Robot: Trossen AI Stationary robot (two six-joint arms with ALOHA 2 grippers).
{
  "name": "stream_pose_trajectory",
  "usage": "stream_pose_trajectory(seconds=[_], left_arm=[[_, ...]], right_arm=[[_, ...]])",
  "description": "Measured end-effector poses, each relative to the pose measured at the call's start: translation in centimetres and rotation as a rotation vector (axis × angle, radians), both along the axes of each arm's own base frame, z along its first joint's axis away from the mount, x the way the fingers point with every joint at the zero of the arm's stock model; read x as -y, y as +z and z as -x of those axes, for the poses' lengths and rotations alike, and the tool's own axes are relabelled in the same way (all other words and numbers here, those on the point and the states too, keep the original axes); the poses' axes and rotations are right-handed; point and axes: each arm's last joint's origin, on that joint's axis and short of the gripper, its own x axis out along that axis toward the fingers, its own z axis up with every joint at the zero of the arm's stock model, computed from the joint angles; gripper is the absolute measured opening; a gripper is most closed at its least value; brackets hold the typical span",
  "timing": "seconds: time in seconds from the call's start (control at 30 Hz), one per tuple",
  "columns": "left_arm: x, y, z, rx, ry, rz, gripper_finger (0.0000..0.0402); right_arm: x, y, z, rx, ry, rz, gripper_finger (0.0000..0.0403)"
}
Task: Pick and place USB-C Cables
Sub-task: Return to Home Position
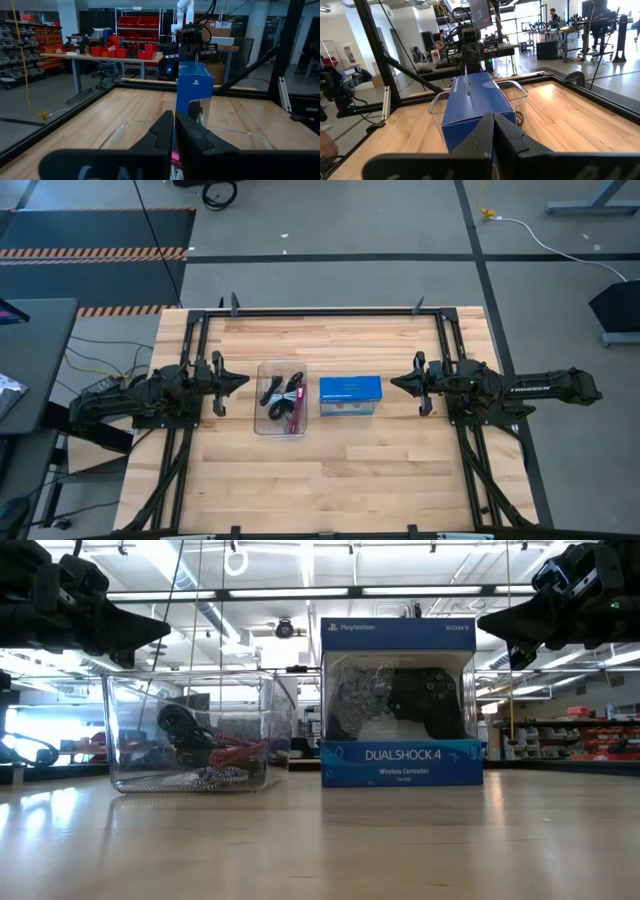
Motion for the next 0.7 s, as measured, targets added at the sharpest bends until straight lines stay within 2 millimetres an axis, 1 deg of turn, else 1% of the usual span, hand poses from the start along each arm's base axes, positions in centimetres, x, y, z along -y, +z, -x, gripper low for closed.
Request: stream_pose_trajectory(seconds=[0.23, 0.7], left_arm=[[0.0, 0.0, 0.0, 0.0, 0.0, 0.0, 0.0029], [0.0, -0.01, 0.0, 0.0, 0.0, 0.0, 0.0025]], right_arm=[[0.0, 0.0, 0.0, 0.0, 0.0, 0.0, 0.0015], [0.0, 0.0, 0.0, 0.0, 0.0, 0.0, 0.0016]])
